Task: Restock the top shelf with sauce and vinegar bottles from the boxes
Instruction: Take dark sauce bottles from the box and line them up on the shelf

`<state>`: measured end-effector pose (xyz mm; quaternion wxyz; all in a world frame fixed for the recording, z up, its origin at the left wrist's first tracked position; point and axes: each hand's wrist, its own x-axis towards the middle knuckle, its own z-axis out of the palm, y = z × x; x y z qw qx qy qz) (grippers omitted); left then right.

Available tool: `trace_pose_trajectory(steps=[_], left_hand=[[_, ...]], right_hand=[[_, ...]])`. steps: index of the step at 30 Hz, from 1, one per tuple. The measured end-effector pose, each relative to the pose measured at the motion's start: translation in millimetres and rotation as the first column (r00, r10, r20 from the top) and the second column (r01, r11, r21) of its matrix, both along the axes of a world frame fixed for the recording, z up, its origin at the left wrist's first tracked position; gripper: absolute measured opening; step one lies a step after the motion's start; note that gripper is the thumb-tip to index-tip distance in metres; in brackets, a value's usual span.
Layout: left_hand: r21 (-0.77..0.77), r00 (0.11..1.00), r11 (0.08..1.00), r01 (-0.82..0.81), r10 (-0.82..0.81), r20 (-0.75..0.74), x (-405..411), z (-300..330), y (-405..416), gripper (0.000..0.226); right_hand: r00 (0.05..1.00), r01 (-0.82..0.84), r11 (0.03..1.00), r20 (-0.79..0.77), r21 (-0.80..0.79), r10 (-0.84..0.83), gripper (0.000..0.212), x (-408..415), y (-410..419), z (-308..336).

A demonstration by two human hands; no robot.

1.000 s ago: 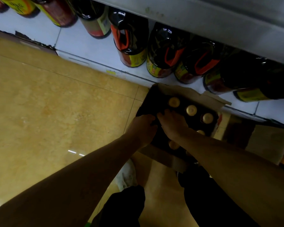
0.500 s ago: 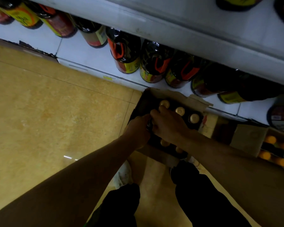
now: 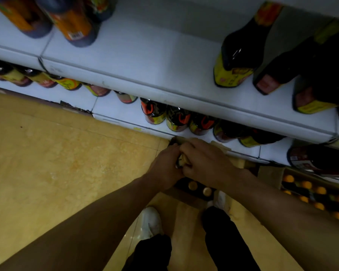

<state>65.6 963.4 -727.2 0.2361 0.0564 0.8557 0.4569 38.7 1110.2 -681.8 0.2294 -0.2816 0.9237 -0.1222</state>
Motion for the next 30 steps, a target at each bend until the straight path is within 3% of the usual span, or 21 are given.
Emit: trace_pose_trajectory(steps=[3, 7, 13, 20, 30], left_hand=[[0.066, 0.998, 0.998, -0.02, 0.024, -0.058, -4, 41, -3, 0.04], [0.073, 0.995, 0.997, -0.015, 0.021, -0.095, -11, 100, -9, 0.021], [0.025, 0.993, 0.999, 0.031, -0.028, -0.115, -23, 182, -21, 0.024], [0.012, 0.967, 0.997, 0.075, -0.07, -0.245, -25, 291, -30, 0.019], [-0.006, 0.913, 0.994, 0.108, -0.101, -0.394, -33, 423, -39, 0.018]], right_hand=[[0.999, 0.009, 0.998, -0.043, -0.068, -0.012, 0.036, -6, -7, 48], [0.997, 0.033, 0.998, -0.068, -0.056, -0.037, 0.029, -12, -14, 119], [0.99, 0.096, 0.994, -0.103, -0.058, -0.101, 0.039, -15, -25, 209], [0.961, 0.088, 0.984, -0.248, -0.157, -0.125, 0.051, -10, -30, 306], [0.907, 0.058, 0.963, -0.389, -0.263, -0.161, 0.047, -11, -32, 435]])
